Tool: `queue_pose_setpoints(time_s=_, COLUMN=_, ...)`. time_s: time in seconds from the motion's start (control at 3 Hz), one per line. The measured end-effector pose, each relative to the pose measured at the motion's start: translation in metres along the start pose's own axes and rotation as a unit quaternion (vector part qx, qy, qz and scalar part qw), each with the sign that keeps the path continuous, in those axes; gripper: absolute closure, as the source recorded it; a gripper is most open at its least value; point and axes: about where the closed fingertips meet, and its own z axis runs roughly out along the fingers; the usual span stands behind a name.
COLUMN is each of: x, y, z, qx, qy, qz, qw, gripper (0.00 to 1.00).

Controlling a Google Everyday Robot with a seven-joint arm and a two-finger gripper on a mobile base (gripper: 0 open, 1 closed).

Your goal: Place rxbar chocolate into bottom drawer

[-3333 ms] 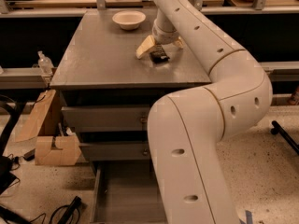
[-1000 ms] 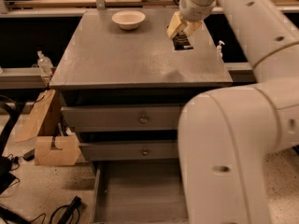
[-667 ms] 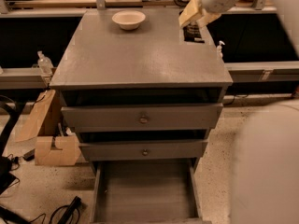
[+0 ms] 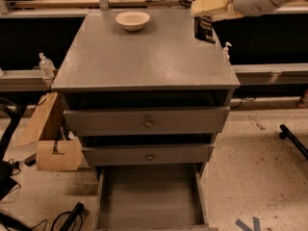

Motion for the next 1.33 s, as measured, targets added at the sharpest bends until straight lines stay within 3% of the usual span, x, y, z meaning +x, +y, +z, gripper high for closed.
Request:
queue_pose_setpoints(time_s=0.33, x=0.064, y=0.007, z=-0.001, qx=-0.039, qy=0.01, qz=-0.014, qw=0.9991, gripper=1.0)
queue_pose_setpoints(time_s=0.67, x=0.139, y=-0.009, z=0.006, qx=-0.009, qy=0.054, qz=-0.058, qw=0.9968, gripper=1.0)
queue_pose_setpoints(time_s=1.0, x=0.196, y=-0.015, z=0.025, qx=-0.005, qy=0.105, qz=-0.058, qw=0.9927, gripper=1.0)
queue_pose_setpoints(time_s=1.33, x=0.196, y=-0.015, z=0.025, qx=-0.006, qy=0.106, qz=-0.057, qw=0.9927, gripper=1.0)
